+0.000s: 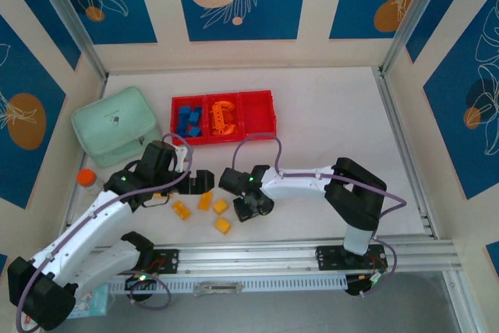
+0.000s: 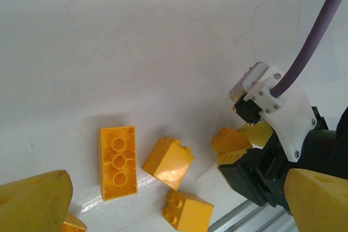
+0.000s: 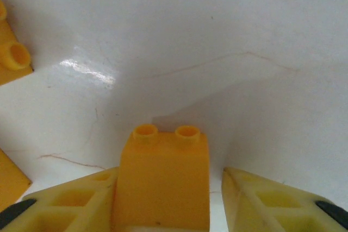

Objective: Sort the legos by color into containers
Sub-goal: Pick up the lego from the bottom-center of the table.

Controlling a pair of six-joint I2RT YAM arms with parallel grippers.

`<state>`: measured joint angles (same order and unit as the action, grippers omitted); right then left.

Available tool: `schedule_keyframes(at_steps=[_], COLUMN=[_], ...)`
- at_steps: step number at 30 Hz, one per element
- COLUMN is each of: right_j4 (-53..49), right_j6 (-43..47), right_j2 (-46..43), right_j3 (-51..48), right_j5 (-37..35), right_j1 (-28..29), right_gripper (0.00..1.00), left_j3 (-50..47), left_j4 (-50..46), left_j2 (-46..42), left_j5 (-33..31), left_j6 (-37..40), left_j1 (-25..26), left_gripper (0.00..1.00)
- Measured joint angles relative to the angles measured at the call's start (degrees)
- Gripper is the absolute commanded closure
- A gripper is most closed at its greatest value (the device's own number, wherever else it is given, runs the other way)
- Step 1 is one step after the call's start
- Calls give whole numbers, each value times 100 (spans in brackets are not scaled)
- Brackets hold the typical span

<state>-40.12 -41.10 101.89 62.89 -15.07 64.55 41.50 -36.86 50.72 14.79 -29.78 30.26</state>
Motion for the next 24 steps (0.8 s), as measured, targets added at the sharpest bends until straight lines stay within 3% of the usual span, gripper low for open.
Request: schedule_keyframes(at_steps=[9,17,24], right_j4=[-22,-83,-101], right_j6=[57,63,175], right_j2=[2,-216,-780], right_j3=[94,125,162], right_j5=[-146,-472,-710], right_j1=[37,-85,-640], right_gripper=[74,76,76], left_j3=[13,485,1025], left_j4=[-7,-46,-37], left_j2=[42,398,811], left_j5=[-2,-4,-66], left_j6=[-22,-15,24], left_j1=[0,0,0], left_gripper=[1,1,1])
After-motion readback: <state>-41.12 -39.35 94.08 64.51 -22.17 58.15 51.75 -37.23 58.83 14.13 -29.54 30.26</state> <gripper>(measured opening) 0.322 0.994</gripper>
